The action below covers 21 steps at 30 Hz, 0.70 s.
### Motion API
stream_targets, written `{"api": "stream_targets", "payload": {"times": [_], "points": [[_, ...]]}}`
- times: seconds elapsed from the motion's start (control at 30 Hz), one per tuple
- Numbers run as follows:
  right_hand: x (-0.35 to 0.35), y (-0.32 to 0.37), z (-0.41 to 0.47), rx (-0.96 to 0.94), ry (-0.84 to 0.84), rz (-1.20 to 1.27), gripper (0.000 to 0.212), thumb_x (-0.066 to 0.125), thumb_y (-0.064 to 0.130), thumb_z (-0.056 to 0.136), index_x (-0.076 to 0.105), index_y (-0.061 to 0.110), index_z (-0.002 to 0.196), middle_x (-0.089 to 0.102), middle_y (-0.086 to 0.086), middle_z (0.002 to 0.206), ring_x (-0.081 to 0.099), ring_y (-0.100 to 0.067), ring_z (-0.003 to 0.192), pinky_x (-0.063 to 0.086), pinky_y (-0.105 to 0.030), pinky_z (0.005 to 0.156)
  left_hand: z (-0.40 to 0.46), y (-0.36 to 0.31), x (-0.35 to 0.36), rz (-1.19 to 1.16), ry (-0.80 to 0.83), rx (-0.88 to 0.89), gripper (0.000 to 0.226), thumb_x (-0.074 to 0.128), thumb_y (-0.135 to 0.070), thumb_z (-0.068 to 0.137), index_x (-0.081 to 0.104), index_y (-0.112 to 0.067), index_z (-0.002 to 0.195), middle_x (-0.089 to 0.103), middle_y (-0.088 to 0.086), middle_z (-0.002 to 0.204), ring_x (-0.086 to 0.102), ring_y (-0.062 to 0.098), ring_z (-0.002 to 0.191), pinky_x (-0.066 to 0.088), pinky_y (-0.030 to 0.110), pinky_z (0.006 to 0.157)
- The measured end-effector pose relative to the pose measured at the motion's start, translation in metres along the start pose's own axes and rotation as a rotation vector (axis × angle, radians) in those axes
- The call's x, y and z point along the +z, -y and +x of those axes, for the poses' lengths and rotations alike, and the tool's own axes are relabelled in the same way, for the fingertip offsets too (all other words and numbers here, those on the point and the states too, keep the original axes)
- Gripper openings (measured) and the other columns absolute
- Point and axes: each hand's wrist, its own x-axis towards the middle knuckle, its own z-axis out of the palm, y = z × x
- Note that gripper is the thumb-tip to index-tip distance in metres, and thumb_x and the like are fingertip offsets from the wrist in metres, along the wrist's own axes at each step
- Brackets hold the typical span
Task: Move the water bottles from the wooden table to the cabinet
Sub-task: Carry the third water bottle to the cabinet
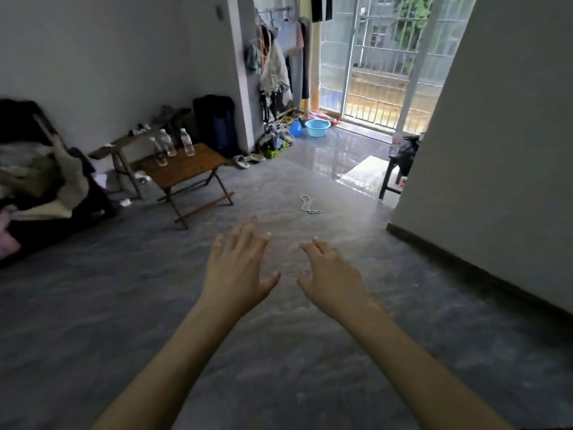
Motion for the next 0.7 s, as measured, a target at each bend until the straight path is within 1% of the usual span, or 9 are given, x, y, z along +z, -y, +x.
{"api": "stream_targets", "payload": {"times": [0.03,0.2,0.23,0.33,0.43,0.5,0.7], "points": [[0.004,0.010,0.009,-0.035,0.014,-0.009,0.063,0.055,0.030,0.091,0.035,0.024,0.150,0.028,-0.001,0.161,0.031,-0.023,0.144,0.034,-0.039,0.111,-0.002,0.012,-0.001,-0.003,-0.008,-0.038,0.079,0.048,-0.064,0.093,0.021,-0.029,0.158,0.001,0.003,0.169,0.007,0.027,0.156,0.014,0.051,0.124],[0.020,0.068,0.058,-0.200,0.082,-0.032,0.065,0.058,0.033,0.090,0.035,0.024,0.150,0.029,-0.004,0.161,0.033,-0.027,0.144,0.033,-0.042,0.114,-0.003,0.080,-0.005,-0.042,0.013,-0.209,0.085,0.051,-0.066,0.090,0.014,-0.032,0.158,-0.011,0.000,0.169,0.001,0.025,0.156,0.010,0.049,0.125],[0.021,0.078,0.067,-0.224,0.085,-0.036,0.065,0.058,0.033,0.090,0.036,0.023,0.150,0.031,-0.004,0.159,0.034,-0.028,0.143,0.034,-0.043,0.114,-0.002,0.091,-0.007,-0.055,0.003,-0.234,0.085,0.052,-0.066,0.090,0.015,-0.031,0.158,-0.009,0.000,0.169,0.003,0.025,0.156,0.011,0.049,0.125],[0.024,0.103,0.093,-0.268,0.073,-0.049,0.062,0.056,0.032,0.089,0.038,0.023,0.148,0.035,-0.004,0.156,0.037,-0.028,0.140,0.037,-0.042,0.112,0.005,0.120,-0.015,-0.088,-0.083,-0.283,0.081,0.053,-0.065,0.090,0.025,-0.028,0.157,0.005,0.002,0.170,0.015,0.024,0.155,0.019,0.044,0.122],[0.028,0.126,0.119,-0.292,0.087,-0.061,0.061,0.056,0.035,0.089,0.040,0.022,0.146,0.038,-0.003,0.153,0.040,-0.028,0.138,0.039,-0.042,0.109,0.021,0.152,-0.022,-0.088,-0.126,-0.304,0.077,0.051,-0.065,0.091,0.029,-0.028,0.155,0.009,0.002,0.169,0.020,0.023,0.153,0.024,0.042,0.120],[0.031,0.138,0.138,-0.296,0.074,-0.059,0.060,0.055,0.034,0.088,0.040,0.024,0.145,0.039,-0.001,0.152,0.041,-0.027,0.137,0.041,-0.041,0.107,0.035,0.170,-0.022,-0.094,-0.111,-0.313,0.077,0.051,-0.065,0.091,0.028,-0.029,0.155,0.007,0.001,0.170,0.019,0.023,0.153,0.024,0.042,0.120],[0.044,0.156,0.183,-0.295,0.084,-0.042,0.059,0.054,0.032,0.090,0.040,0.023,0.146,0.038,0.000,0.154,0.040,-0.026,0.138,0.040,-0.041,0.108,0.069,0.211,-0.013,-0.092,-0.054,-0.328,0.076,0.049,-0.065,0.092,0.027,-0.030,0.155,0.002,0.001,0.170,0.018,0.024,0.153,0.024,0.043,0.120]]}}
